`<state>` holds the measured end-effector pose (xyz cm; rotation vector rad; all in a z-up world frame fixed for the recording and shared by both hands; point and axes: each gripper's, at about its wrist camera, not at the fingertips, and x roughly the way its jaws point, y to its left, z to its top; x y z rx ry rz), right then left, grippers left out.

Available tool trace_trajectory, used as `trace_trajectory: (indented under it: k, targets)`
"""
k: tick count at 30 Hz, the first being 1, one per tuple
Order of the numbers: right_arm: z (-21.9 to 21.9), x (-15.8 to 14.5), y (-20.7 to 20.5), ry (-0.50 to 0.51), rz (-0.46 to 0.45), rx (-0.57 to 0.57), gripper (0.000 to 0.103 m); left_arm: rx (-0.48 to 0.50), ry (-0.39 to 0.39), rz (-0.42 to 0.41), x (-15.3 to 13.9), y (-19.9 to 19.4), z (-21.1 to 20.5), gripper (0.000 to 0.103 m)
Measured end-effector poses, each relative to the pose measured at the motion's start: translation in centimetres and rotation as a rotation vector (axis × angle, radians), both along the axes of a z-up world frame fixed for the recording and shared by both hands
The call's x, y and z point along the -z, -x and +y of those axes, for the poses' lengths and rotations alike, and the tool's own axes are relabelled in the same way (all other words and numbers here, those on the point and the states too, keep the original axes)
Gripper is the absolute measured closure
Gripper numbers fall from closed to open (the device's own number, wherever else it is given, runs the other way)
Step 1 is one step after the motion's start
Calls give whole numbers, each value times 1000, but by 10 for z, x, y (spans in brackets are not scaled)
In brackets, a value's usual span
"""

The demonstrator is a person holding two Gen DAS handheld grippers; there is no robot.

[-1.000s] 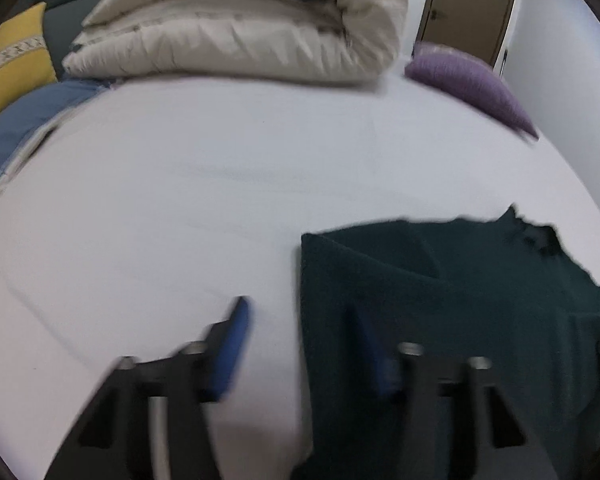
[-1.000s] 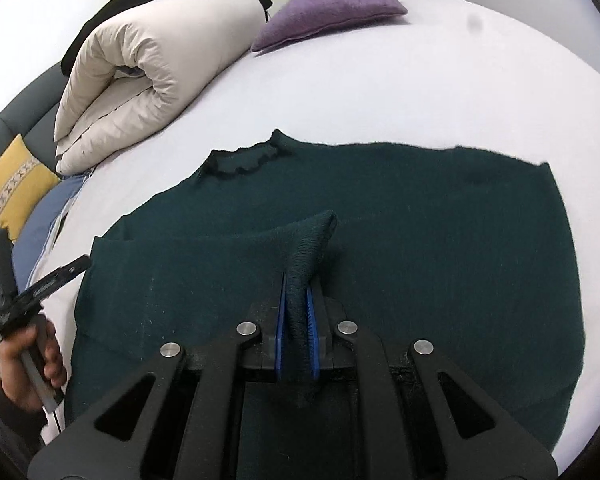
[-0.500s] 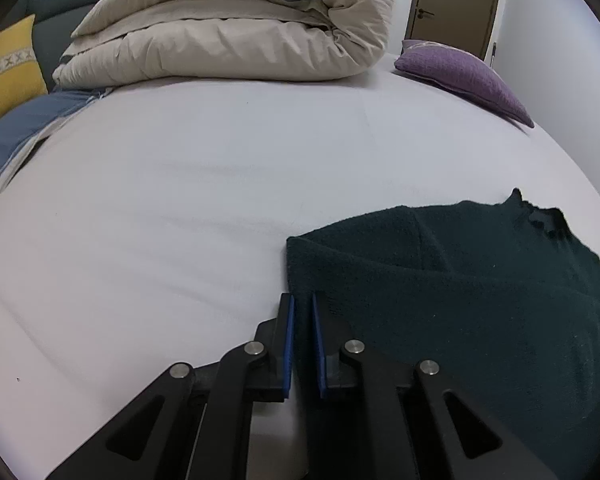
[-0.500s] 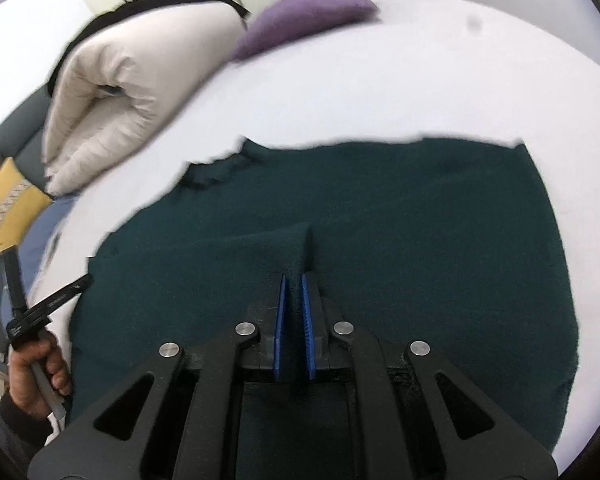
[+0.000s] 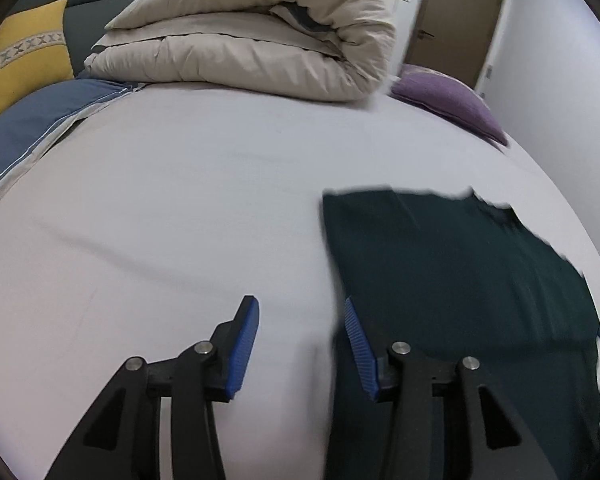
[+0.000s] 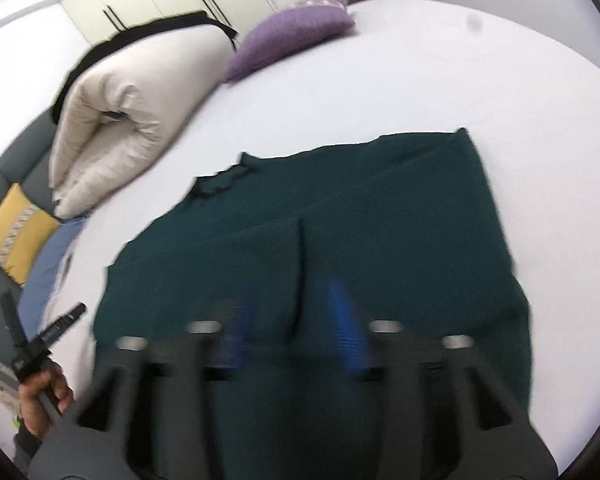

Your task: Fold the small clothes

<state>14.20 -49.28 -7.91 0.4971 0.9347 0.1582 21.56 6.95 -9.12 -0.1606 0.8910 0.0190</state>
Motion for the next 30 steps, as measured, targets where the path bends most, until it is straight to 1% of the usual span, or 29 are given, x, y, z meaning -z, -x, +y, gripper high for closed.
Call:
trace_trajectory:
  k: [1, 2, 3, 5, 7, 8, 12, 14, 16, 18, 19, 20, 21, 23, 25, 26, 28, 30]
  targets:
    - [-3, -8, 20, -18, -29, 8, 25, -2, -3, 1, -1, 16, 3, 43]
    - [-5, -12, 34, -28, -47, 9, 25, 3, 13, 8, -2, 37, 6, 39]
    - [-6, -17, 53, -35, -57, -5, 25, 13, 24, 14, -1, 48, 7, 39]
    - [-11, -19, 89, -26, -42, -16, 25, 36, 32, 39, 1, 80, 7, 39]
    - [-21, -14, 123, -22, 0, 5, 25, 35, 50, 62, 4, 106, 8, 39]
    - [-27, -11, 143, -32, 18, 15, 25, 37, 74, 79, 6, 123, 8, 38]
    - [-55, -13, 216, -55, 33, 61, 25, 66, 100, 144, 17, 164, 6, 37]
    - [-68, -15, 249, -54, 34, 82, 25, 74, 144, 163, 19, 185, 9, 37]
    - [-84, -14, 280, -57, 32, 100, 25, 88, 172, 179, 20, 199, 9, 39]
    - [-101, -9, 307, -79, 57, 115, 26, 102, 226, 196, 20, 213, 12, 39]
    - [-108, -5, 318, -92, 66, 121, 27, 112, 272, 216, 22, 218, 15, 39]
    - [-115, 0, 330, -103, 77, 129, 28, 118, 300, 234, 24, 222, 17, 41]
    - [-121, 3, 338, -113, 86, 134, 29, 122, 324, 250, 25, 225, 18, 42]
    - [-132, 11, 356, -164, 96, 133, 37, 141, 384, 284, 27, 231, 21, 42]
    - [-141, 16, 370, -204, 108, 138, 42, 155, 431, 311, 29, 232, 21, 42]
    - [-143, 17, 369, -220, 113, 138, 44, 161, 457, 325, 31, 233, 21, 42]
    - [-149, 18, 379, -255, 123, 135, 44, 174, 512, 358, 35, 235, 21, 42]
    - [-153, 20, 385, -284, 141, 128, 44, 175, 539, 377, 37, 234, 20, 42]
